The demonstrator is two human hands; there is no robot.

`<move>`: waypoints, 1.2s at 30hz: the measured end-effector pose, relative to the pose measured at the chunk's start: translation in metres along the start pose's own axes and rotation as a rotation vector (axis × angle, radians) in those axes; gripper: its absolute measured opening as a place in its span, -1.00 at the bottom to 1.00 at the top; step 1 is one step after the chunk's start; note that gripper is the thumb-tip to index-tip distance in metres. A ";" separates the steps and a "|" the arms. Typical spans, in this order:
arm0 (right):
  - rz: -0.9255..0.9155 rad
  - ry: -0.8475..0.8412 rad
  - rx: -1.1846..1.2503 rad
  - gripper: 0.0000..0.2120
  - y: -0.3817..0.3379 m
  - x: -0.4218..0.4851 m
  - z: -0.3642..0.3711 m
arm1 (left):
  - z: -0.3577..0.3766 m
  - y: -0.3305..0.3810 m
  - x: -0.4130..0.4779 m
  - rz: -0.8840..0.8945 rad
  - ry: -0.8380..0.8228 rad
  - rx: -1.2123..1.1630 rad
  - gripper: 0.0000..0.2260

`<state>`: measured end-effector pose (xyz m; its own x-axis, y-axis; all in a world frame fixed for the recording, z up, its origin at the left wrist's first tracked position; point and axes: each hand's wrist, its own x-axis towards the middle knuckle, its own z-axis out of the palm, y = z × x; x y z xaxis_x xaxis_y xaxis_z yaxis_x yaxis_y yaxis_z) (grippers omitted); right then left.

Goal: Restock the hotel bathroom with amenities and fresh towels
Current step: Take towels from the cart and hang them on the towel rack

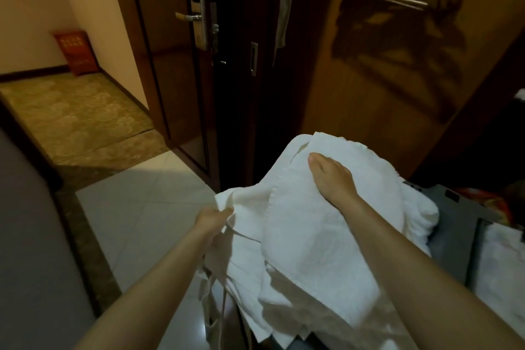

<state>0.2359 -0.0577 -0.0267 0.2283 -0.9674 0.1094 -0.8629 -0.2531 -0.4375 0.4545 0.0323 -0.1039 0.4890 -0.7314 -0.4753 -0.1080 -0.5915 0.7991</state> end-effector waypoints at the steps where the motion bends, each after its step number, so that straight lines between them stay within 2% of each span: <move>1: 0.004 0.000 0.001 -0.58 0.001 0.001 0.000 | 0.000 -0.001 0.004 -0.004 0.008 -0.041 -0.63; 4: 0.002 0.008 0.007 -0.59 0.002 0.001 0.001 | 0.002 0.001 0.013 -0.003 0.026 -0.092 -0.72; 6: 0.005 0.009 0.017 -0.59 0.003 0.000 0.002 | 0.003 0.006 0.016 0.007 0.098 -0.143 -0.72; 9: 0.018 0.017 0.029 -0.59 0.004 0.000 0.002 | -0.005 0.028 0.010 0.041 0.192 -0.353 -0.73; 11: 0.024 0.024 0.040 -0.59 0.003 -0.001 0.002 | -0.011 0.053 -0.003 0.171 0.161 -0.445 -0.71; 14: 0.052 0.013 0.119 -0.59 0.002 -0.001 0.000 | -0.012 0.086 -0.032 0.502 0.016 -0.380 -0.71; 16: 0.148 0.002 0.381 -0.59 -0.003 -0.003 -0.008 | -0.009 0.104 -0.058 0.693 -0.091 -0.296 -0.72; 20: 0.370 -0.115 1.222 -0.54 -0.005 -0.021 -0.043 | -0.004 0.124 -0.113 0.976 -0.356 -0.116 -0.71; 23: 0.402 -0.237 1.517 -0.47 0.010 -0.041 -0.074 | 0.005 0.121 -0.133 1.086 -0.546 0.180 -0.74; 25: 0.412 -0.281 1.497 -0.48 0.021 -0.052 -0.085 | 0.012 0.111 -0.134 1.198 -0.596 0.437 -0.76; 27: 0.443 -0.295 1.359 -0.54 0.027 -0.063 -0.089 | 0.018 0.096 -0.129 1.286 -0.610 0.667 -0.75; 30: 0.432 -0.248 1.093 -0.50 0.029 -0.077 -0.084 | 0.019 0.076 -0.123 1.350 -0.589 0.798 -0.85; 33: 0.264 -0.226 0.826 -0.44 0.015 -0.088 -0.077 | 0.010 0.063 -0.123 1.366 -0.486 0.861 -0.86; 36: 0.022 -0.088 0.513 -0.41 -0.003 -0.090 -0.063 | 0.004 0.051 -0.128 1.400 -0.375 0.952 -0.82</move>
<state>0.1892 0.0301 0.0206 0.2681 -0.9629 0.0294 -0.5412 -0.1758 -0.8223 0.3825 0.0946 -0.0039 -0.6097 -0.7745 0.1688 -0.7386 0.6324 0.2335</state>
